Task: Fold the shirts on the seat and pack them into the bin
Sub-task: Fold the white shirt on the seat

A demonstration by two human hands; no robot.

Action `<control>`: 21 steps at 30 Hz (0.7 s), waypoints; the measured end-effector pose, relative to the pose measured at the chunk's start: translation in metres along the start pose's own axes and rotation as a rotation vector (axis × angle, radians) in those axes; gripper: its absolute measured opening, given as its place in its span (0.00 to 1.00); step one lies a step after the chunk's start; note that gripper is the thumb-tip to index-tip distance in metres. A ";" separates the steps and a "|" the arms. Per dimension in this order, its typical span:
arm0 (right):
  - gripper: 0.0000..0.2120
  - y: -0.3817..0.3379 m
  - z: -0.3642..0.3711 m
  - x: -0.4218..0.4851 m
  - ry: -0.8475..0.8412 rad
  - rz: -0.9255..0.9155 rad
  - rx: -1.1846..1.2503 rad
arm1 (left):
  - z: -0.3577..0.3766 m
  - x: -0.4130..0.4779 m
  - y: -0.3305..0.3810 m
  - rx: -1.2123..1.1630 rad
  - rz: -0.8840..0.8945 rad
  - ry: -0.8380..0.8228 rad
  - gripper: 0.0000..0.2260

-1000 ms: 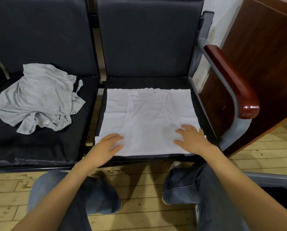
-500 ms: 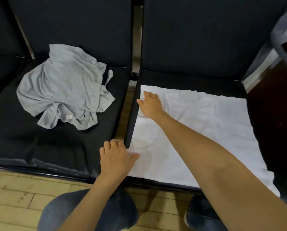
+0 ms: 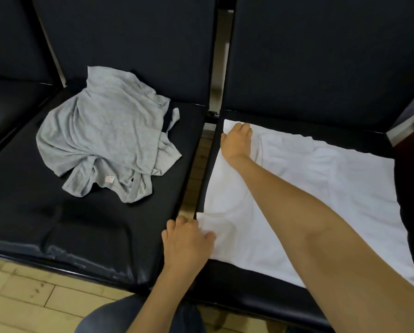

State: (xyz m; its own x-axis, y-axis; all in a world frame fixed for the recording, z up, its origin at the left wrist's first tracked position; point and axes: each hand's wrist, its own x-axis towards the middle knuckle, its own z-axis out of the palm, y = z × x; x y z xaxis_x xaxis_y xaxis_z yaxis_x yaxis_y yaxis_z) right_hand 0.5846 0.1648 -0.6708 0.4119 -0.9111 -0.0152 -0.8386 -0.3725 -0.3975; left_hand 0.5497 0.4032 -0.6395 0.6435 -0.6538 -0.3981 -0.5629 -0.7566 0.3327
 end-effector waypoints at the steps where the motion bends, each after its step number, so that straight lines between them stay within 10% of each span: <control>1: 0.25 -0.001 -0.001 0.003 0.010 -0.016 0.001 | -0.002 0.001 0.001 -0.091 0.019 0.054 0.12; 9: 0.07 0.040 -0.070 0.009 0.086 0.238 0.808 | 0.004 -0.023 0.042 -0.575 0.378 0.297 0.07; 21: 0.19 0.137 -0.088 -0.004 -0.108 0.287 0.595 | 0.062 -0.044 0.075 -0.127 0.690 0.125 0.09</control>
State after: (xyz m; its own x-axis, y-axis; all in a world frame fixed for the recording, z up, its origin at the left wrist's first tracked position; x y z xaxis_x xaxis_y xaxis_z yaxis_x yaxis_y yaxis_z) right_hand 0.4364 0.1019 -0.6447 0.2610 -0.9253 -0.2753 -0.5935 0.0711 -0.8017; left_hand 0.4472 0.3756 -0.6502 0.2211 -0.9745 0.0377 -0.8035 -0.1601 0.5734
